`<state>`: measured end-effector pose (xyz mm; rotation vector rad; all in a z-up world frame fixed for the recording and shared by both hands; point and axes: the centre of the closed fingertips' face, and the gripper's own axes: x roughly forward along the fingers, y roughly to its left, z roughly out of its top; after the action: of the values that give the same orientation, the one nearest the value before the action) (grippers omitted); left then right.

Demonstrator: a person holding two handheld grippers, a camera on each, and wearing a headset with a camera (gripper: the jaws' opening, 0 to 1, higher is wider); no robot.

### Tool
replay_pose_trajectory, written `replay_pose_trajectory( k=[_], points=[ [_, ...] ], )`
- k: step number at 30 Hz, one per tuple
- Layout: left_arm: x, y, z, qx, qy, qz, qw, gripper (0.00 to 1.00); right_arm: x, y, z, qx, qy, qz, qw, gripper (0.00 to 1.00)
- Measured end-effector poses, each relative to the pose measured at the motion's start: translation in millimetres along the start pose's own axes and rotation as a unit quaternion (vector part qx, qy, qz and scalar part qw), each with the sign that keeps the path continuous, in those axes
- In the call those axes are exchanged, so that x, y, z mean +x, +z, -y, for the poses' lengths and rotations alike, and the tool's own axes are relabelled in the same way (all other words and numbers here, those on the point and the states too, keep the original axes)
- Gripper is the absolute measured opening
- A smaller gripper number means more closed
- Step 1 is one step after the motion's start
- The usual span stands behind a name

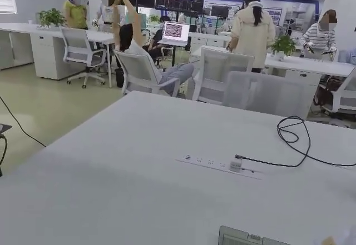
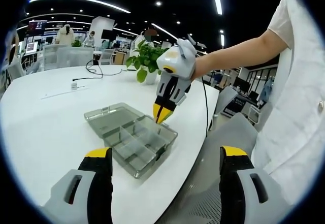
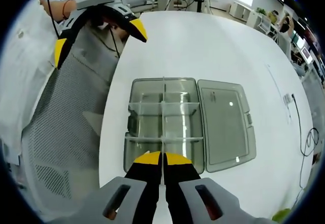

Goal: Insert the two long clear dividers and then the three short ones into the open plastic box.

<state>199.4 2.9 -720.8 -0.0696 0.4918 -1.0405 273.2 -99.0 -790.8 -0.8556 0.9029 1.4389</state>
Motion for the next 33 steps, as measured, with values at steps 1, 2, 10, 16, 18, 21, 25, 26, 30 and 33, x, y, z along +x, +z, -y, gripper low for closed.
replay_pose_trajectory(
  k=[1,2,10,16,18,21,25,26,30,33],
  points=[
    [0.0,-0.1,0.0,0.000,0.000,0.000,1.0000,0.89,2.0,-0.8,-0.2,0.001,-0.001,0.000,1.0000,0.03],
    [-0.3,-0.8,0.1,-0.001,0.000,-0.001,1.0000,0.89,4.2,-1.8,-0.3,-0.004,-0.002,0.001,1.0000,0.03],
    [-1.0,-2.2,-0.9,0.000,0.001,-0.003,1.0000,0.91,16.1,-7.4,1.1,-0.015,-0.009,-0.002,0.9998,0.03],
    [-2.7,-2.4,-2.1,-0.002,0.002,-0.004,1.0000,0.91,21.9,-10.7,1.8,-0.013,-0.009,-0.007,0.9998,0.03],
    [-3.0,-2.5,-2.2,-0.002,0.003,-0.004,1.0000,0.91,23.7,-11.8,1.7,-0.015,-0.009,-0.009,0.9998,0.03],
    [-3.7,-3.3,-3.0,-0.004,0.004,-0.004,1.0000,0.91,25.7,-13.2,1.7,-0.014,-0.009,-0.009,0.9998,0.03],
    [-3.9,-2.8,-3.1,-0.004,0.005,-0.003,1.0000,0.91,25.7,-13.3,1.8,-0.011,-0.009,-0.005,0.9999,0.03],
    [-3.7,-3.0,-3.3,-0.005,0.005,-0.003,1.0000,0.91,26.1,-13.5,1.9,-0.009,-0.009,-0.004,0.9999,0.03],
    [-3.2,-1.8,-3.7,-0.006,0.004,-0.001,1.0000,0.91,26.5,-13.5,1.5,-0.005,-0.008,-0.006,0.9999,0.03],
    [-3.3,-2.8,-3.8,-0.005,0.004,-0.003,1.0000,0.91,28.5,-19.1,0.1,-0.016,-0.011,-0.020,0.9996,0.08]
  ],
)
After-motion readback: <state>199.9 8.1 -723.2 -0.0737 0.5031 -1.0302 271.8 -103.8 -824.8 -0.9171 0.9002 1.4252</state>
